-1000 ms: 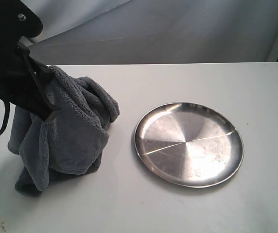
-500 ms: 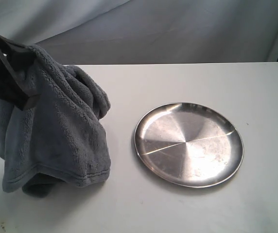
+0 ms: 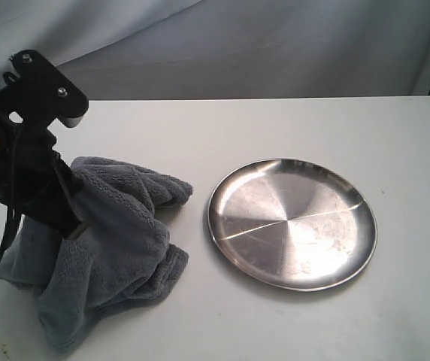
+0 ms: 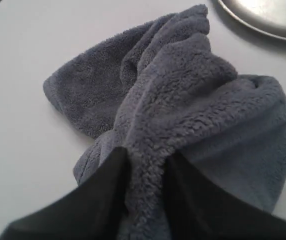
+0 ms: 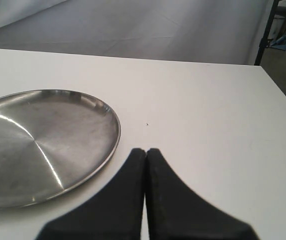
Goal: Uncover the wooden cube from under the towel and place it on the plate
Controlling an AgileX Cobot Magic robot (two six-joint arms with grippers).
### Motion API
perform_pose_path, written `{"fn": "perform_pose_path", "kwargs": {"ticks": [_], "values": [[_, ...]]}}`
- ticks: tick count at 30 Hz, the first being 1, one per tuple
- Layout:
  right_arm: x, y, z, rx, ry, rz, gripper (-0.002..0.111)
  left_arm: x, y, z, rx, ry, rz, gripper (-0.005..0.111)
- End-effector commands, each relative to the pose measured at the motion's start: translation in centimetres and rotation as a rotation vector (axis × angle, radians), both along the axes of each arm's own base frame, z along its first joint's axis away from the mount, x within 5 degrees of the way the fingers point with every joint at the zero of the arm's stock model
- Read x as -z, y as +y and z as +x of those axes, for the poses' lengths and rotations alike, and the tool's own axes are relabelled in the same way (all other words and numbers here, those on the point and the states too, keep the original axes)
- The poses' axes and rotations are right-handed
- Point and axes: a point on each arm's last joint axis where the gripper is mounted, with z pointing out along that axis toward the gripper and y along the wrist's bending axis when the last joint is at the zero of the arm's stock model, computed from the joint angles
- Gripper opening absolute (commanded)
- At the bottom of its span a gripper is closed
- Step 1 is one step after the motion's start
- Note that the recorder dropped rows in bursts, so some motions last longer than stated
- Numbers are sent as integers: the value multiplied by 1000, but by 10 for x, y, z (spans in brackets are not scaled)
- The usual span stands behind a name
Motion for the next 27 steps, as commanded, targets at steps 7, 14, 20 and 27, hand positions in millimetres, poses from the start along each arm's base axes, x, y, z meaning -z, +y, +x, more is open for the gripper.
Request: {"fn": "perform_pose_path", "kwargs": {"ticks": [7, 14, 20, 27], "values": [[1, 0, 0, -1, -3, 2, 0, 8, -15, 4, 58, 38, -99, 61], [1, 0, 0, -1, -3, 2, 0, 31, -34, 3, 135, 202, -178, 61], [1, 0, 0, -1, -3, 2, 0, 65, -42, 16, 155, 267, -115, 60], [1, 0, 0, -1, -3, 2, 0, 71, -45, 23, 149, 233, -127, 11]]}}
